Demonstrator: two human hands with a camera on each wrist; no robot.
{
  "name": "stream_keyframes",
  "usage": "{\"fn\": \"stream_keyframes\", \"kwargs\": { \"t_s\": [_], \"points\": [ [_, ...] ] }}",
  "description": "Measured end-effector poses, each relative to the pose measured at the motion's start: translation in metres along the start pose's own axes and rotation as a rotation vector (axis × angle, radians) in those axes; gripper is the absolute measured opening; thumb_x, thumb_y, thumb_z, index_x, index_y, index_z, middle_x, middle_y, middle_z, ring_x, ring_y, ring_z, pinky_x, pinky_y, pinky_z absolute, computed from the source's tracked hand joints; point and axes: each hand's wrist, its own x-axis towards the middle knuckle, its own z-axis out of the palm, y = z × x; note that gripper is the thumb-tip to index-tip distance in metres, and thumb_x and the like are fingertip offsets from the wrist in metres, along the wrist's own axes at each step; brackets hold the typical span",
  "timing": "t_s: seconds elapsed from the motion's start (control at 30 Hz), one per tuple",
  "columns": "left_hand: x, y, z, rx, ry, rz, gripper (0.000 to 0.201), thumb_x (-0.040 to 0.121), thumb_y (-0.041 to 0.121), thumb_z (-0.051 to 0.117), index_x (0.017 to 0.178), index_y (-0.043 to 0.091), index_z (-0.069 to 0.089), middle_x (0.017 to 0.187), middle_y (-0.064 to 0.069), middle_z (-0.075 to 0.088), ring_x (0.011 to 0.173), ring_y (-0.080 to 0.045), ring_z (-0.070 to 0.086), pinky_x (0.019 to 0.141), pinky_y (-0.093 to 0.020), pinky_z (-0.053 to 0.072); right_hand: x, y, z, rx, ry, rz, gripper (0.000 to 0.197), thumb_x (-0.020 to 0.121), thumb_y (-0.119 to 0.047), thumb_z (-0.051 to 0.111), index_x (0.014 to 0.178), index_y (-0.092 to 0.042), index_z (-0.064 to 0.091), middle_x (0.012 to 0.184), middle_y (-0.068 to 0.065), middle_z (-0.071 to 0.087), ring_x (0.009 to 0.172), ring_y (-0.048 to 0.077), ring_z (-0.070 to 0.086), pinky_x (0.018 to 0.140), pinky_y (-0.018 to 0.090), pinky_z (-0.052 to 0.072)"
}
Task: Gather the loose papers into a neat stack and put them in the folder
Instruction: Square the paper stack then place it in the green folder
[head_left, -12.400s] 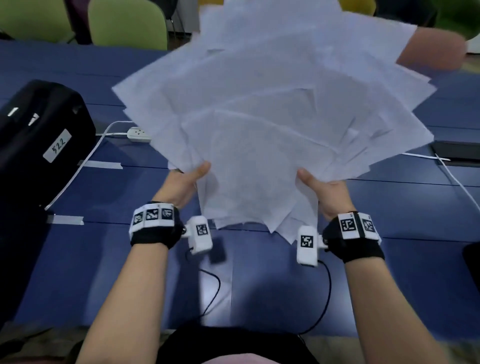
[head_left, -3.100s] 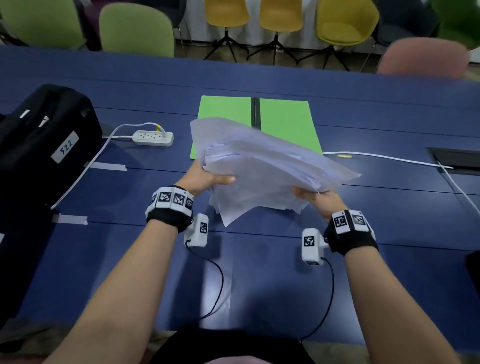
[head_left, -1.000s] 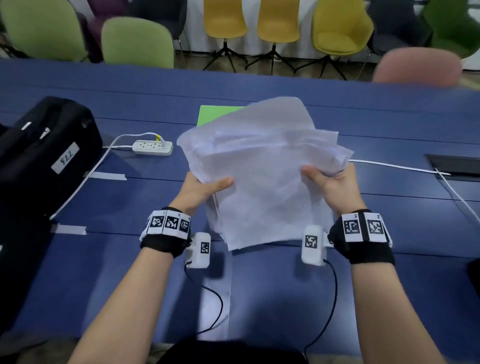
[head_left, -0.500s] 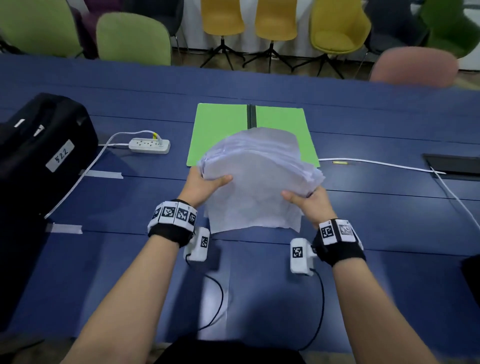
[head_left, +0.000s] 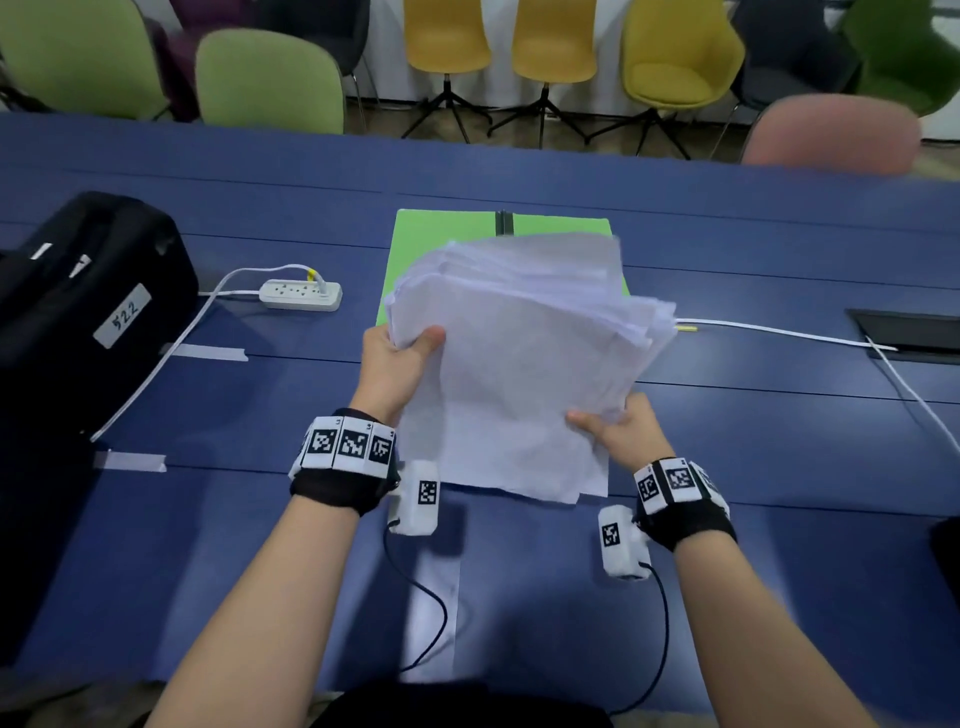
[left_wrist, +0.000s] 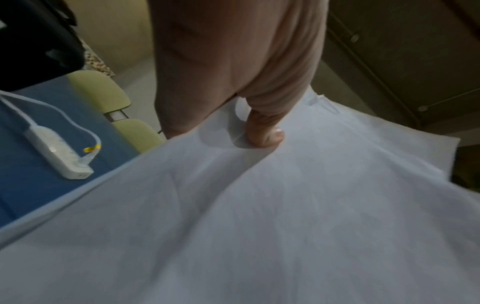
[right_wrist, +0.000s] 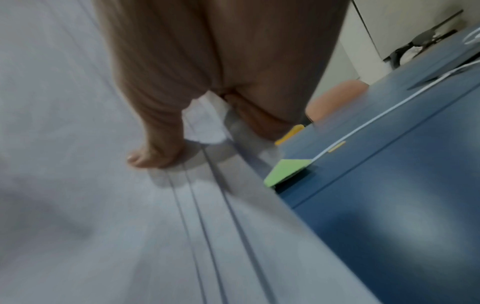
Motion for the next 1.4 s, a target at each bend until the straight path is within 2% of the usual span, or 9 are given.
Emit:
{"fn": "stream_keyframes", "kwargs": {
  "t_s": [0.13,0.23,0.37,0.47,0.7,0.93,1.13,1.23,1.4],
  "points": [
    [-0.007,0.020,0.003,-0.055,-0.032,0.146,0.020,0.089,0.005,0.062,0.082,0.023,0.067,0.068,0.020,0.071,0.065,0.007,0.065,0.069,-0.017,0.055,-0.006,-0.023,0.001,0.167,0.170,-0.139,0.003,0.080,0.004,0.069,0.083,0.002,0.067,0.055,-0.016,0.068,0.055,-0.010,0.063,0.059,0.007,0.050],
    [-0.016,0.011,0.008,-0.010,-0.110,0.136,0.025,0.088,0.002,0.063,0.087,0.028,0.063,0.070,0.028,0.070,0.069,0.013,0.064,0.068,-0.012,0.053,-0.009,-0.020,0.008,0.204,0.219,-0.159,0.016,0.081,-0.002,0.070,0.074,-0.012,0.059,0.073,-0.008,0.065,0.053,-0.020,0.057,0.056,-0.001,0.044],
    [-0.018,-0.017,0.010,0.050,-0.086,0.032,0.019,0.084,0.012,0.070,0.101,0.020,0.065,0.088,0.017,0.069,0.071,0.016,0.063,0.078,-0.022,0.049,-0.014,-0.019,0.017,0.219,0.147,-0.170,0.025,0.080,0.000,0.071,0.099,-0.015,0.063,0.090,-0.011,0.065,0.069,-0.021,0.060,0.076,0.012,0.053],
    [-0.011,-0.012,0.008,-0.001,-0.067,-0.012,0.020,0.085,0.019,0.070,0.104,0.016,0.067,0.089,0.014,0.069,0.072,0.015,0.063,0.072,-0.010,0.050,-0.013,-0.032,0.014,0.263,0.123,-0.218,0.027,0.079,0.002,0.071,0.101,-0.013,0.066,0.090,-0.015,0.068,0.077,-0.016,0.064,0.075,0.007,0.050],
    [0.002,0.013,0.019,-0.172,0.051,-0.074,0.040,0.077,0.048,0.071,0.067,0.014,0.054,0.069,0.004,0.057,0.061,-0.013,0.053,0.063,-0.018,0.045,-0.006,-0.050,0.008,0.440,0.195,-0.248,0.031,0.081,-0.004,0.070,0.111,0.004,0.064,0.083,-0.014,0.073,0.079,-0.002,0.066,0.073,0.014,0.051],
    [0.002,0.017,0.034,-0.175,0.137,-0.074,0.049,0.054,0.057,0.082,0.080,0.020,0.063,0.079,0.000,0.061,0.071,-0.013,0.056,0.073,-0.029,0.052,-0.012,-0.072,0.015,0.455,0.333,-0.357,0.009,0.077,-0.026,0.074,0.083,-0.027,0.067,0.076,-0.016,0.066,0.068,-0.007,0.060,0.067,0.008,0.046],
    [0.004,0.018,0.032,-0.153,0.174,-0.086,0.066,0.067,0.051,0.079,0.052,0.026,0.020,0.052,0.009,0.021,0.053,-0.012,0.024,0.052,-0.021,0.024,-0.008,-0.078,0.011,0.369,0.436,-0.434,0.015,0.085,-0.013,0.066,0.073,-0.022,0.066,0.067,-0.018,0.066,0.069,-0.003,0.057,0.074,0.014,0.044],
    [0.007,0.018,0.031,-0.120,0.121,-0.070,0.046,0.074,0.040,0.077,0.047,0.029,0.042,0.050,0.016,0.037,0.046,-0.004,0.036,0.052,-0.010,0.031,-0.010,-0.079,0.009,0.378,0.437,-0.444,0.013,0.086,-0.012,0.063,0.079,-0.023,0.062,0.076,-0.010,0.062,0.074,0.004,0.056,0.079,0.022,0.045],
    [0.005,0.015,0.036,-0.107,0.087,-0.037,0.030,0.073,0.034,0.080,0.085,0.013,0.063,0.080,-0.003,0.055,0.072,-0.012,0.048,0.060,-0.016,0.040,-0.013,-0.092,0.020,0.338,0.379,-0.499,0.013,0.086,-0.013,0.067,0.082,-0.026,0.066,0.082,-0.009,0.067,0.075,-0.001,0.061,0.076,0.012,0.048]
  ]
}}
